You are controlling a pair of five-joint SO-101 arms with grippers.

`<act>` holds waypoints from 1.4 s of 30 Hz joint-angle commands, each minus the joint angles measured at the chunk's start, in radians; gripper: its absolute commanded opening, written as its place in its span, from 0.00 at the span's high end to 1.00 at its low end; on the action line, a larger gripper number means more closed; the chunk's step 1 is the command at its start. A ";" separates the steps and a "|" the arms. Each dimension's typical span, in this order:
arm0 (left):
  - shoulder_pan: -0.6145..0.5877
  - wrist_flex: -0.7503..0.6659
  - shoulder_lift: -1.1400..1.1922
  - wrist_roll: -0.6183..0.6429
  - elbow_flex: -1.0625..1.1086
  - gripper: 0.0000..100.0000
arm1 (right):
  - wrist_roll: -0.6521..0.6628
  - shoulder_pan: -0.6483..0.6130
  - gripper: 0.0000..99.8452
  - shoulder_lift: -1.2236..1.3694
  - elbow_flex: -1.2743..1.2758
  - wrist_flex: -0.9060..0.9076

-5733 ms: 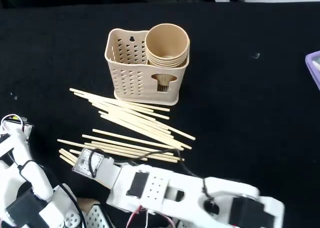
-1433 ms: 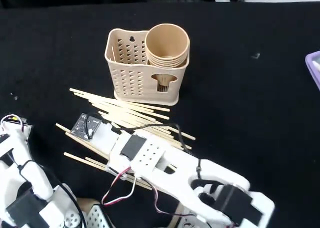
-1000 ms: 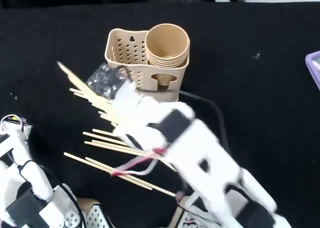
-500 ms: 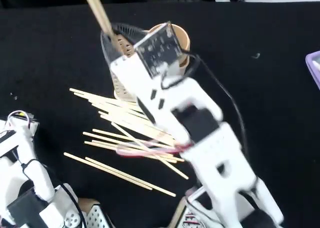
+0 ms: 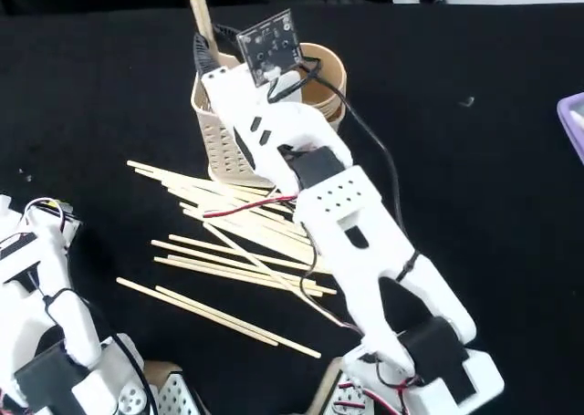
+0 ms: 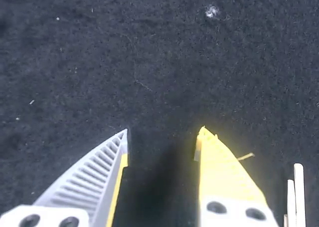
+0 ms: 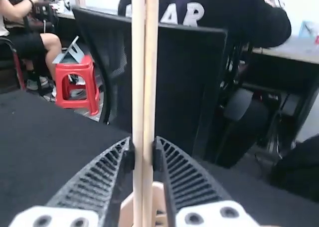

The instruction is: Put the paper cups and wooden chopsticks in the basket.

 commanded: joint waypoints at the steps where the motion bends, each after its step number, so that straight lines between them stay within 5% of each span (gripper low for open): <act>1: 0.024 -0.012 -0.025 -0.012 -0.019 0.78 | -0.011 0.002 0.85 -0.021 -0.004 0.041; 4: 0.022 -0.012 -0.025 -0.012 -0.019 0.78 | -0.005 -0.023 0.79 -0.085 -0.004 0.117; 10: 0.022 -0.012 -0.025 -0.012 -0.019 0.78 | -0.005 -0.023 0.86 -0.329 0.010 0.253; 16: 0.022 -0.012 -0.025 -0.012 -0.019 0.78 | -0.002 -0.052 0.88 -0.642 0.136 0.658; 22: 0.022 -0.017 -0.025 -0.012 -0.021 0.78 | 0.198 -0.201 0.88 -0.750 0.444 0.879; 30: 0.022 -0.017 -0.025 -0.012 -0.022 0.78 | 0.236 -0.353 0.74 -0.483 0.705 0.674; 36: 0.022 -0.017 -0.025 -0.012 -0.022 0.78 | 0.238 -0.351 0.78 -0.137 0.596 0.549; 42: 0.016 -0.017 -0.025 -0.012 -0.021 0.78 | 0.239 -0.348 0.79 0.079 0.435 0.629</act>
